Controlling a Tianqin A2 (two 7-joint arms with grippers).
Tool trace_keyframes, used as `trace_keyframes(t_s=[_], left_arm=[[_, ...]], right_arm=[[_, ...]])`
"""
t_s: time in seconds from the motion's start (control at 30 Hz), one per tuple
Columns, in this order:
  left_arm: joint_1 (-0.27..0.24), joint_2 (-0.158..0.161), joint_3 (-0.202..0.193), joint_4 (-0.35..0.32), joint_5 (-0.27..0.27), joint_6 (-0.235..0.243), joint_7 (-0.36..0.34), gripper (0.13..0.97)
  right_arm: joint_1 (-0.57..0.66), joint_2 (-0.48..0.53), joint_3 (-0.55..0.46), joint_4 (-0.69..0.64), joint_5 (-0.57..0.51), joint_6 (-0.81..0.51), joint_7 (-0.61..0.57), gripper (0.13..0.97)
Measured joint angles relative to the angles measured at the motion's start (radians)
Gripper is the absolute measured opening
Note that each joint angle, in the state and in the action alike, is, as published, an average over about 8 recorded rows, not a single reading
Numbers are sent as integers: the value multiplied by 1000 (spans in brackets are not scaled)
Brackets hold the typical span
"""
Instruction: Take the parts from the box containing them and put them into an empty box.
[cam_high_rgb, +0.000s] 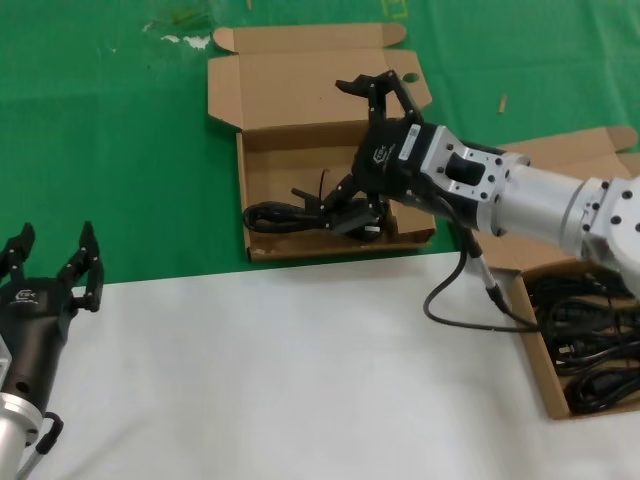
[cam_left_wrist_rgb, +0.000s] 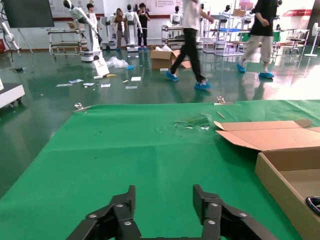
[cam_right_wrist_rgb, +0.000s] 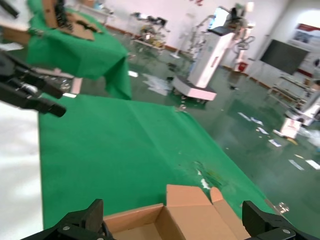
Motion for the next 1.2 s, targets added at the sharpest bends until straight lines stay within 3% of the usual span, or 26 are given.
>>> trace_keyframes(t_s=[0.2, 0.47, 0.6, 0.87, 1.2], left_arm=[[0, 0, 0, 0, 0, 0, 0, 461], [0, 0, 0, 0, 0, 0, 0, 679], [0, 0, 0, 0, 0, 0, 0, 679], [0, 0, 0, 0, 0, 0, 0, 840], [0, 0, 0, 0, 0, 0, 0, 936]], right_arm=[[-69, -12, 36, 28, 31, 71, 7, 961], [-162, -29, 83, 65, 72, 165, 16, 966], [-208, -37, 107, 84, 93, 212, 20, 966], [-301, -54, 155, 121, 134, 307, 29, 966], [-417, -75, 214, 168, 186, 425, 40, 966]])
